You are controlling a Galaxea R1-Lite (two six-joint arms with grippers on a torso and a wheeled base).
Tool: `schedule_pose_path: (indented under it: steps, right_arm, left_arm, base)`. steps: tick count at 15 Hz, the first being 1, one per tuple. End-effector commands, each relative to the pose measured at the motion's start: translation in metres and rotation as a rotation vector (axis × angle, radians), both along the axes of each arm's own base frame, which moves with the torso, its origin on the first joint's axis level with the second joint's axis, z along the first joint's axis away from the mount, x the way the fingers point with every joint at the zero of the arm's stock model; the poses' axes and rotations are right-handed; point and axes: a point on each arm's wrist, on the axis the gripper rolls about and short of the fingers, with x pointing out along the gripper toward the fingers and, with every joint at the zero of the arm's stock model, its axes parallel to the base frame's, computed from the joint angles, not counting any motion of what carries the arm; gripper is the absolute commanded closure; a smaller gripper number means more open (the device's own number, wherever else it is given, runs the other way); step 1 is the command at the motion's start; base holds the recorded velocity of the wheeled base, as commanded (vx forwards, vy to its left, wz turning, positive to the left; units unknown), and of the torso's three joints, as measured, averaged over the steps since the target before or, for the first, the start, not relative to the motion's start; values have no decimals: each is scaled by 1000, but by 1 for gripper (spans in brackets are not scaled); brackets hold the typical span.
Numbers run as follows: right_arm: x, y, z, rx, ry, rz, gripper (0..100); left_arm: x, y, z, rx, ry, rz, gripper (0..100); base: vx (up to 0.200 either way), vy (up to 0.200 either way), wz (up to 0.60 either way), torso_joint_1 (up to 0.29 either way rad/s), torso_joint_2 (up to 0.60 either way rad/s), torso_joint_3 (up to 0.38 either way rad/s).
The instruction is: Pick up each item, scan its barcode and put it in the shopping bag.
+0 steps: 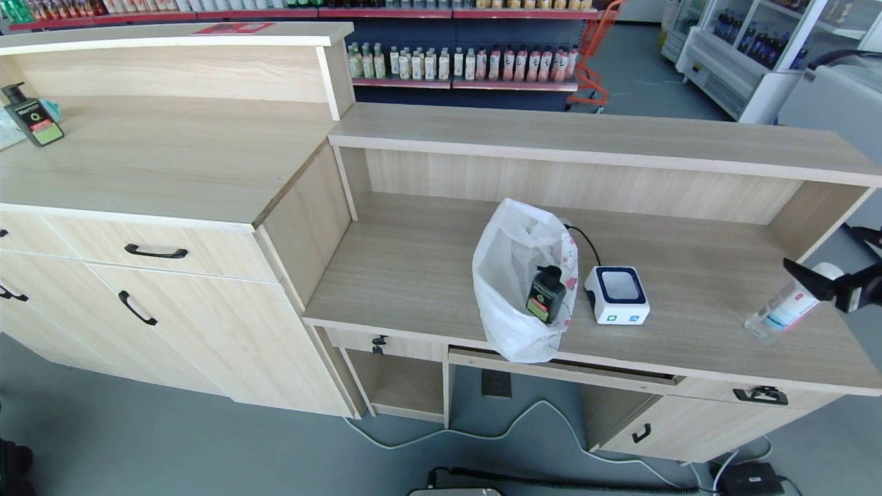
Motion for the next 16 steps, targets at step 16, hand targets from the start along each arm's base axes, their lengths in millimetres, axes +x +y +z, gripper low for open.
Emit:
schedule_pose_path:
  steps: [16]
  right_arm:
    - [61, -52, -67, 281, 130, 135, 0]
  left_arm:
    - [0, 0, 0, 0, 0, -1, 0]
  base:
    - [0, 0, -150, -1, 0, 1]
